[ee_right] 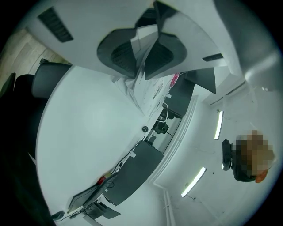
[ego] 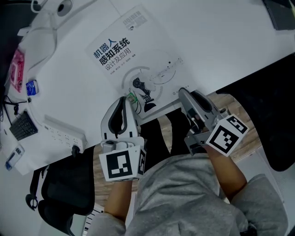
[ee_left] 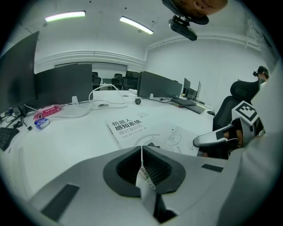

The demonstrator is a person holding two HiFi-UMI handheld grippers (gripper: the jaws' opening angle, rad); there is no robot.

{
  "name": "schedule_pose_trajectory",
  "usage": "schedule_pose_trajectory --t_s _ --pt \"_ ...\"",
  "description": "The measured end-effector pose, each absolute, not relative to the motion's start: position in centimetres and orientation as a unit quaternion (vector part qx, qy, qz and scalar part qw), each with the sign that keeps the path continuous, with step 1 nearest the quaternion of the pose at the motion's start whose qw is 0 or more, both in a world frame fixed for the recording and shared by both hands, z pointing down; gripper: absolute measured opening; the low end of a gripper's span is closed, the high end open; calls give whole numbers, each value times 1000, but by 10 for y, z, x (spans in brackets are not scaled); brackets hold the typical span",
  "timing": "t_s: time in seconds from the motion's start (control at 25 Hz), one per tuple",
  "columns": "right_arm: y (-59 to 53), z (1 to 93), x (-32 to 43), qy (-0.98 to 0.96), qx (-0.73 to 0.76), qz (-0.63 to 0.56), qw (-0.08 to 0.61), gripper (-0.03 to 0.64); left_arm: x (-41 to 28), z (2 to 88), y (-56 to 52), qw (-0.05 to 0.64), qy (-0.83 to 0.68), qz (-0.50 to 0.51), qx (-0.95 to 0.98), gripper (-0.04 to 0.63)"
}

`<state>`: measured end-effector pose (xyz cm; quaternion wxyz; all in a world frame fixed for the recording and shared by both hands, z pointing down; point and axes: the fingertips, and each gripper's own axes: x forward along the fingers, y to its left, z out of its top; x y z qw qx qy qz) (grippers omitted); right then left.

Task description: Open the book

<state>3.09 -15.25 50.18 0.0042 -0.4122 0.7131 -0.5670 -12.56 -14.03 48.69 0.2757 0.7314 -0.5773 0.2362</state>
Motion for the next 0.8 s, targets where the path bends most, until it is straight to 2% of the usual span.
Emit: schedule_pose_trajectory --t_s 0.64,0.8 --pt "-160 503 21 687 -419 -593 14 49 -136 489 -145 282 -588 229 723 17" --pt "-162 495 18 715 -434 -548 -4 44 -138 482 -148 273 -593 225 723 17"
